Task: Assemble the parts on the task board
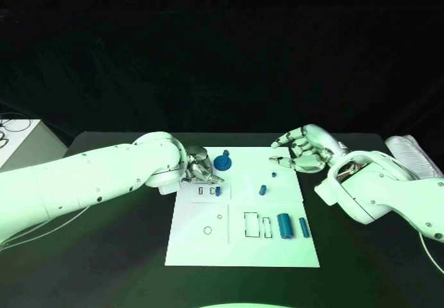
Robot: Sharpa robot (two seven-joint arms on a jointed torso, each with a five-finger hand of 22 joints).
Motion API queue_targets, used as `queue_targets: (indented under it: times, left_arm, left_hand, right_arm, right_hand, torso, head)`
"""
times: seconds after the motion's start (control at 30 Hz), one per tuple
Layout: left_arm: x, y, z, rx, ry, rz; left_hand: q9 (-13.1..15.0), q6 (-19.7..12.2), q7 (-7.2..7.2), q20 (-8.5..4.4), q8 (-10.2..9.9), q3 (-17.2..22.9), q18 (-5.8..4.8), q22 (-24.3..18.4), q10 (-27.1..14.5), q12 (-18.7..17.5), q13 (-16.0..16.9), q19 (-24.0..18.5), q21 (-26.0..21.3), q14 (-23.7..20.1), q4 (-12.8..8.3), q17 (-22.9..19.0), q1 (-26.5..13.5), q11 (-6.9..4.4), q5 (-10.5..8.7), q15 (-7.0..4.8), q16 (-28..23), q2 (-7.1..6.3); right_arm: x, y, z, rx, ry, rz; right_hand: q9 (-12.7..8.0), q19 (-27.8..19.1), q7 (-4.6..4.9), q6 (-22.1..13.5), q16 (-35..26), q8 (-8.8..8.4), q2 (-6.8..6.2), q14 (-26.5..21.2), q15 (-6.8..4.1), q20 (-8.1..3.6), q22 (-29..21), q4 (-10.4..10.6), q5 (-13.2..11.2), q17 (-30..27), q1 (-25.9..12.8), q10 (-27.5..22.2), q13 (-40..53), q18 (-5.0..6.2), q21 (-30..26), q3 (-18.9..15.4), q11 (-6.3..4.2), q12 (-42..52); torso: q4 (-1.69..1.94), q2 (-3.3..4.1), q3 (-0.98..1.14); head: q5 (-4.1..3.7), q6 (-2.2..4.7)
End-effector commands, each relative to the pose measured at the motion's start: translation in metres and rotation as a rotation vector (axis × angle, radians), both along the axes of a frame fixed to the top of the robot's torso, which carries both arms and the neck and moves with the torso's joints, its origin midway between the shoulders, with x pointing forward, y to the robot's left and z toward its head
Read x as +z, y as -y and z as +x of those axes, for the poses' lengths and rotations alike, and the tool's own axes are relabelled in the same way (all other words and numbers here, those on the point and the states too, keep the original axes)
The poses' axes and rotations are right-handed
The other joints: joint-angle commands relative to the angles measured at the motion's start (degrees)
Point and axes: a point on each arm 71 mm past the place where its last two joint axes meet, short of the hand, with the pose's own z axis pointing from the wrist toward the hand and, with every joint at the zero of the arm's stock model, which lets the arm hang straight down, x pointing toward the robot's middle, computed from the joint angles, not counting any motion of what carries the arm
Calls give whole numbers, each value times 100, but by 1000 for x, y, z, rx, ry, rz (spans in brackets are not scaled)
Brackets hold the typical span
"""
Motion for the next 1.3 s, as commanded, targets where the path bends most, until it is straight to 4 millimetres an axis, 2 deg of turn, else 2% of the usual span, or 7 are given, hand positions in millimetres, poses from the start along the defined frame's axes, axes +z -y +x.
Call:
queue_targets:
  times: [0.03, 0.43, 0.6, 0.93, 1.17, 1.3]
  left_arm:
    - [-1, 3, -1, -34, -15, 47]
    - [-4, 8, -4, -67, -56, 68]
    - [-6, 10, -4, -76, -67, 72]
    - [-9, 14, -6, -91, -91, 71]
    - [-10, 14, -5, -84, -90, 65]
    - [-10, 14, -5, -80, -89, 62]
  left_hand:
    - [27, -20, -44, 0, 31, -59, -73, 1, 26, 31, 3, 24, 32, 118, 0, 463, -78, 2, 7, -40, 30, -11]
    - [138, -62, -50, -8, 86, -167, -75, 8, 9, 43, -2, 20, 35, 117, 3, 473, -211, -2, -33, -44, 36, 15]
    - [151, -65, -52, -8, 92, -175, -76, 11, 10, 49, 3, 22, 37, 120, 1, 480, -223, -3, -35, -45, 39, 29]
    - [211, -93, -62, -10, 108, -157, -77, 19, -3, 54, -1, 18, 41, 119, -13, 489, -105, -12, -10, -50, 45, 76]
    - [240, -103, -63, -11, 113, -134, -78, 25, -2, 65, 9, 17, 45, 119, -8, 493, -47, -14, 7, -52, 47, 127]
    - [257, -106, -64, -12, 115, -115, -79, 28, 2, 74, 18, 16, 47, 121, -8, 500, -18, -15, 12, -52, 51, 171]
  right_arm:
    - [-1, 0, 0, 6, -14, -5]
    - [-2, 0, 2, 4, -22, -10]
    - [-2, 0, 2, 3, -24, -12]
    - [-4, -1, 3, 2, -29, -15]
    - [-4, -1, 4, 0, -32, -17]
    - [-5, -1, 4, 0, -34, -18]
  right_hand:
    - [-6, 600, 5, -41, 24, 28, -26, 608, -5, 24, 1508, 28, 10, 1508, -41, 46, 1024, -83, 12, -6, -5, -32]
    - [-4, 600, 7, -51, 21, 37, -22, 606, -3, 25, 1508, 51, 9, 1501, -68, 44, 1022, -83, 12, -16, -3, -34]
    - [-4, 600, 7, -53, 21, 40, -22, 605, -3, 26, 1508, 58, 8, 1500, -77, 47, 1024, -83, 12, -20, -2, -31]
    - [-4, 600, 7, -53, 21, 40, -22, 605, -3, 26, 1508, 58, 8, 1500, -77, 47, 1024, -83, 12, -20, -2, -31]
    - [-2, 600, 6, -58, 18, 50, -18, 603, -2, 27, 1508, 73, 9, 1492, -91, 46, 1023, -83, 12, -26, -2, -31]
    - [-2, 600, 6, -58, 18, 50, -18, 603, -2, 27, 1508, 73, 9, 1492, -91, 46, 1023, -83, 12, -26, -2, -31]
  torso:
    - [4, 7, -5]
    - [14, 2, 0]
    - [2, 7, -4]
    - [4, 3, 3]
    - [8, 7, -2]
    - [-1, 5, 4]
  head:
    - [-24, -6]
    - [-38, -42]
    - [-38, -52]
    - [-31, -54]
    - [-38, -54]
    - [-28, -55]
